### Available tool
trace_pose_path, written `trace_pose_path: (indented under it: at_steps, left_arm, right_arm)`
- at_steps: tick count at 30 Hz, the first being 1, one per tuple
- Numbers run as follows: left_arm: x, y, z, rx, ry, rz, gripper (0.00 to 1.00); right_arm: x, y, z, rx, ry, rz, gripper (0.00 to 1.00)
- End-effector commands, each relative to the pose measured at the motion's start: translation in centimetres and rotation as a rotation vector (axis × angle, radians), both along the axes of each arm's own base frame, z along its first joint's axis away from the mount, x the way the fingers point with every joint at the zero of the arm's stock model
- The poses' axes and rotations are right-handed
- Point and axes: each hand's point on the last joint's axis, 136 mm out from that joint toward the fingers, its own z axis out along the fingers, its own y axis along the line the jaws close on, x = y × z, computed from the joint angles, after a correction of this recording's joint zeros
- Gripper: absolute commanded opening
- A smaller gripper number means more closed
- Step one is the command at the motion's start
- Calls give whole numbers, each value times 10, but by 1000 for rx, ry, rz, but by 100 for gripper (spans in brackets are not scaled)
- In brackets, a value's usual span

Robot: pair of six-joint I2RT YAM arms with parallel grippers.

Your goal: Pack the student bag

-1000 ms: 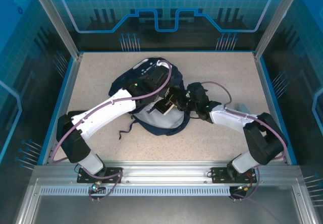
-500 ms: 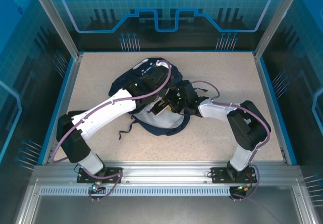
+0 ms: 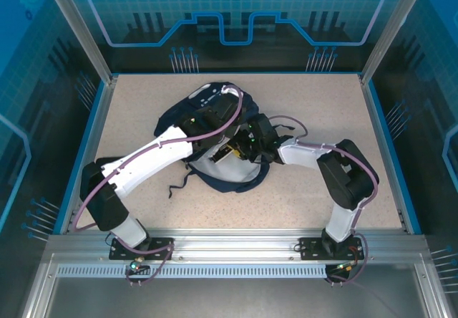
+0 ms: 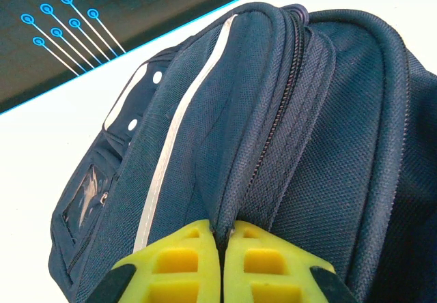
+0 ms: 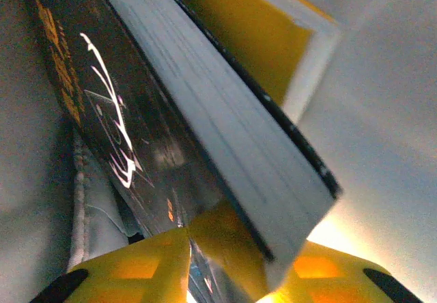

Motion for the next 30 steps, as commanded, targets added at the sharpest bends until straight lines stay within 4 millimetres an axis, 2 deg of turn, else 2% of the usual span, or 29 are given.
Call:
trace_pose_path:
  at_steps: [1, 7, 9, 12, 15, 18, 25, 30]
  left_arm:
    - [11, -9, 52, -155, -130, 23, 0]
    - [12, -8, 49, -149, -122, 27, 0]
    - [12, -7, 48, -146, -119, 28, 0]
    - [11, -6, 46, -143, -112, 28, 0]
    - [12, -5, 42, -144, -103, 32, 0]
    - [13, -6, 37, -159, -90, 30, 0]
    - [21, -27, 16, -237, -2, -28, 0]
    - [29, -63, -14, -305, 148, -122, 0]
  right_arm:
    - [13, 23, 14, 47, -63, 44, 30]
    - [16, 32, 13, 67, -83, 96, 35]
    - [14, 32, 19, 91, -102, 125, 36]
    - [6, 21, 33, 107, -148, 140, 45]
    - [-6, -2, 47, 76, -158, 137, 60]
    - [-19, -28, 50, 18, -147, 123, 69]
    - [-55, -92, 36, -132, -113, 42, 71]
    - [-69, -159, 38, -359, -137, -74, 72]
